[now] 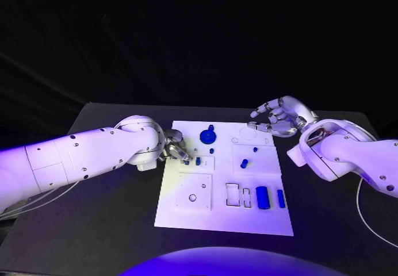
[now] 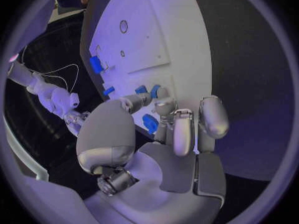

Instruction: Assemble the parts on the task board

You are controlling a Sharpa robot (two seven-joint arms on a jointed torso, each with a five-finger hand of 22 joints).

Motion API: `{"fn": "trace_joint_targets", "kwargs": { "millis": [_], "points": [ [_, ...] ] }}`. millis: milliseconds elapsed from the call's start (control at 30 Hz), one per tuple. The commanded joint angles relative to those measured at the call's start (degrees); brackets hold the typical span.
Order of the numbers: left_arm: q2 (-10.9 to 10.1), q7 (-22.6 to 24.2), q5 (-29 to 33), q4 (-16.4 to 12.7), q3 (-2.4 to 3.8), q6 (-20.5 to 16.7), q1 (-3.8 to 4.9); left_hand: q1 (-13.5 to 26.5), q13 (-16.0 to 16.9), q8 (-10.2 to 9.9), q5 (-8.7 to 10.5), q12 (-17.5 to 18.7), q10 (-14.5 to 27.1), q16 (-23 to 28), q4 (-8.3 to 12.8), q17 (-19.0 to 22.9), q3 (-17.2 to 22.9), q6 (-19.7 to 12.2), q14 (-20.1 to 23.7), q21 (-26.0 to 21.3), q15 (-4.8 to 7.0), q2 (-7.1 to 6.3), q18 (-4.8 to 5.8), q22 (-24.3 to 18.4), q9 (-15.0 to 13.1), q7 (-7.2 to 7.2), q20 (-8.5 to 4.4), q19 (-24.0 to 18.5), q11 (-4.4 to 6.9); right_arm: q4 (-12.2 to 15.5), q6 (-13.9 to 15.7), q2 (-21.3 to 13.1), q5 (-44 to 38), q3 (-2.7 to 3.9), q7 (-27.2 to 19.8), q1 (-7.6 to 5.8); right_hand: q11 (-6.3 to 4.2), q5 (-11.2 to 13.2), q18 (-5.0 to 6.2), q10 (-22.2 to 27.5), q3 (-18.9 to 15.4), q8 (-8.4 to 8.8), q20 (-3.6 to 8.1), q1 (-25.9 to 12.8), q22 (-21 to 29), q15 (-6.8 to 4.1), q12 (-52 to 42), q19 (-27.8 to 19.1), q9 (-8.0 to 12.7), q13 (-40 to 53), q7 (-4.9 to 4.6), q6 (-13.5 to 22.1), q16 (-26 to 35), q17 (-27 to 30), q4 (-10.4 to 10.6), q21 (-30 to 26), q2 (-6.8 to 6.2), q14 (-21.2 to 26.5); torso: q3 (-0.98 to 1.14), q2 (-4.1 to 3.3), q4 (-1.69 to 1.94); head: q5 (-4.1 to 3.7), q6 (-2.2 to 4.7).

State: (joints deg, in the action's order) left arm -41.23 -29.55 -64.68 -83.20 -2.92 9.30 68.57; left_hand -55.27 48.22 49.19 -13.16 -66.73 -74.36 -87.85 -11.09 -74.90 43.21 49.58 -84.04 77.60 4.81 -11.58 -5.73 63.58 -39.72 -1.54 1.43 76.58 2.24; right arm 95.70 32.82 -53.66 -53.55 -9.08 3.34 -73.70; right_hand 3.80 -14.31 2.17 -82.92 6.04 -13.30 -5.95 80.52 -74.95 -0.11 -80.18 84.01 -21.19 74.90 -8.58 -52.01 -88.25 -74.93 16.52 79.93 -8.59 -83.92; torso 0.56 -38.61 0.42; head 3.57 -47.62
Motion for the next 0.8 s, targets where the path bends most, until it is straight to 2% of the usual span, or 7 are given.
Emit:
{"fn": "trace_joint_targets", "kwargs": {
  "millis": [33,267,467,800],
  "points": [
    [0.2,-0.3,0.5,0.1,-0.09,1.0,-0.14,1.1,0.1,-0.2,0.14,-0.1,0.2,-0.2,-0.9,-11.0,-2.2,0.2,-4.8,-0.1,0.30,-0.24,0.42,-0.1,0.0,-0.29,-0.08,0.1,-0.16,0.0,0.0,0.0,-0.1,0.01,-0.6,0.03,-0.16,0.1,0.56,0.3,0.2,-0.22,0.43,-0.6,-7.8,-0.38,0.3,0.5,-0.1,5.7,0.12,0.3,0.2,-9.4,0.0,-0.2,-0.19,-4.8,-0.01,0.02,0.01,-0.04,0.02],
    [0.2,-0.4,0.5,0.3,-0.07,0.9,-0.14,1.2,0.2,-0.6,0.07,-0.1,0.2,-0.2,-2.9,-10.9,-6.1,0.4,-4.8,-0.2,0.24,-0.40,0.41,0.0,0.1,-0.37,-0.05,0.2,-0.24,0.0,0.1,0.0,-0.1,0.01,-0.7,0.03,-0.16,0.1,0.62,0.3,0.1,-0.22,0.43,-0.7,-7.6,-0.38,0.4,0.3,-0.1,5.6,0.12,0.4,0.2,-9.3,0.1,-0.4,-0.21,-4.8,-0.02,0.04,0.03,-0.04,0.05],
    [0.2,-0.6,0.5,0.4,-0.05,0.5,-0.14,1.3,0.2,-0.8,0.05,-0.1,0.3,-0.2,-4.2,-10.9,-7.8,0.5,-4.8,-0.2,0.22,-0.37,0.42,0.0,0.1,-0.41,-0.03,0.2,-0.28,0.0,0.1,0.0,-0.1,0.01,-0.7,0.03,-0.16,0.1,0.62,0.3,0.1,-0.22,0.43,-0.7,-7.6,-0.38,0.4,0.3,-0.1,5.6,0.12,0.4,0.2,-9.3,0.1,-0.4,-0.21,-4.8,-0.03,0.04,0.01,-0.01,-0.01],
    [-0.3,-0.4,0.5,-0.3,0.16,-0.1,-0.22,1.2,0.0,-0.9,-0.08,0.1,0.4,-0.2,-4.6,-10.9,-8.4,0.6,-4.8,-0.2,0.22,-0.22,0.42,0.0,0.1,-0.40,-0.03,0.3,-0.28,-0.1,0.1,0.1,-0.1,0.01,-0.8,0.17,-0.15,0.1,0.73,0.6,0.1,-0.22,0.43,-0.8,-7.3,-0.38,0.8,0.1,-0.1,5.3,0.11,0.4,0.4,-9.0,0.1,-0.9,-0.22,-4.7,-0.06,0.06,-0.02,0.04,0.20]
  ]
}}
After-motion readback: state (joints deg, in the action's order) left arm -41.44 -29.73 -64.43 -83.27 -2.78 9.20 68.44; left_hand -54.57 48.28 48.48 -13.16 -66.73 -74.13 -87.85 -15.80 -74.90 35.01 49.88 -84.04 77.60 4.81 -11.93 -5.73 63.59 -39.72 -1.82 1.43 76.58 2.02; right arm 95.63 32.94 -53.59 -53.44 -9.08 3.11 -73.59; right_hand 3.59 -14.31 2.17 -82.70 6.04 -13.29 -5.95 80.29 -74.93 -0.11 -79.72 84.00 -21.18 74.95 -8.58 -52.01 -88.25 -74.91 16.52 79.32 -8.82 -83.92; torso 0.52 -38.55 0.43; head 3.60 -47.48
